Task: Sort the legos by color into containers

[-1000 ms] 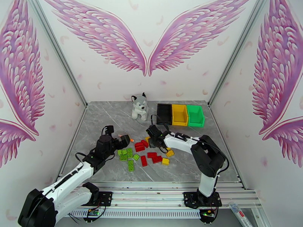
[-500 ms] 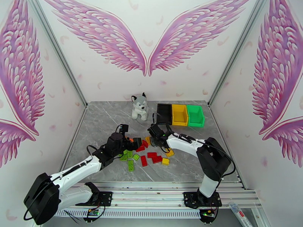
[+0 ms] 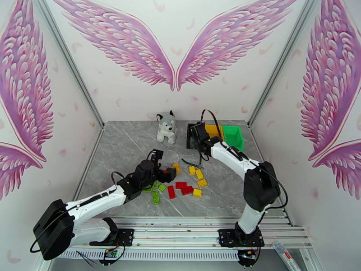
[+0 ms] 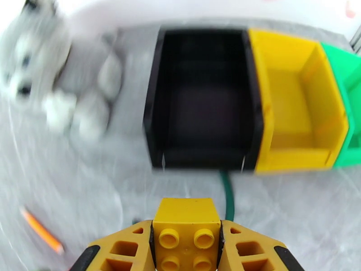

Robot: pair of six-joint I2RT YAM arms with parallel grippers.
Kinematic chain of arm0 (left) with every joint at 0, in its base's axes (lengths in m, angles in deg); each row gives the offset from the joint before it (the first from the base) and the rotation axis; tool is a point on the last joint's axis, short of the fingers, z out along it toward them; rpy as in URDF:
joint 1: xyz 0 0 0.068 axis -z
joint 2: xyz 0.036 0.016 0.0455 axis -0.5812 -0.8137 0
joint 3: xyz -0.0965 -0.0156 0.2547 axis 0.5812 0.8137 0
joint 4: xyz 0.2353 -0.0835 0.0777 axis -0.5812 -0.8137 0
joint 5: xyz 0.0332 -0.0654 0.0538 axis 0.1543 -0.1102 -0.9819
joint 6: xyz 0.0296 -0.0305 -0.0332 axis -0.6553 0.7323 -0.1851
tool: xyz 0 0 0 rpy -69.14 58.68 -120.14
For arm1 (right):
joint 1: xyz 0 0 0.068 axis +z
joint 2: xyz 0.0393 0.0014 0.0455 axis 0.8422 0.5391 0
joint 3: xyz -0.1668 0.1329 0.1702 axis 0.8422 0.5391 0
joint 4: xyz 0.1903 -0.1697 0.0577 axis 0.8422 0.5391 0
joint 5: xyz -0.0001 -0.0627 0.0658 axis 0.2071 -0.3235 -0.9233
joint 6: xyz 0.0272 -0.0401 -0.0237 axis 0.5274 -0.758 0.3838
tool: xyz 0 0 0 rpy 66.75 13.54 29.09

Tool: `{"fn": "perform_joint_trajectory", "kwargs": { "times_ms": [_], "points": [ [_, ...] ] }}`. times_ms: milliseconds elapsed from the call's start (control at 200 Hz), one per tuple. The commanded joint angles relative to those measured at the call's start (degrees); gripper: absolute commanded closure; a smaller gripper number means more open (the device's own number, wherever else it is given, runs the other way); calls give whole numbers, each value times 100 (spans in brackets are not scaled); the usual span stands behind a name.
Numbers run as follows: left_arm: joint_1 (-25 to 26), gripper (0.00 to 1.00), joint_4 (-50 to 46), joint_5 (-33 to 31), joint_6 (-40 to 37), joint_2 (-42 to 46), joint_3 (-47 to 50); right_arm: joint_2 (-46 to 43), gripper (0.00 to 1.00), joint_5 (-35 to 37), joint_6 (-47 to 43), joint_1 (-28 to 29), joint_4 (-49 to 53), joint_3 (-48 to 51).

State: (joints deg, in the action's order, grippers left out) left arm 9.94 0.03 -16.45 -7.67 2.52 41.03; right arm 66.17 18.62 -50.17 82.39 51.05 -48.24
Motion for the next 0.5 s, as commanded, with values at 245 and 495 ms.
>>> {"fn": "perform_joint_trajectory", "kwargs": {
  "times_ms": [245,495],
  "points": [
    [801,1,-537,-1176,-964,-494,-702,2060,47,-131,90,-344,1215,-2767],
    [823,1,-581,-1415,-966,-299,-628,1456,36,-345,-3,-241,1075,-2156]
  ]
}}
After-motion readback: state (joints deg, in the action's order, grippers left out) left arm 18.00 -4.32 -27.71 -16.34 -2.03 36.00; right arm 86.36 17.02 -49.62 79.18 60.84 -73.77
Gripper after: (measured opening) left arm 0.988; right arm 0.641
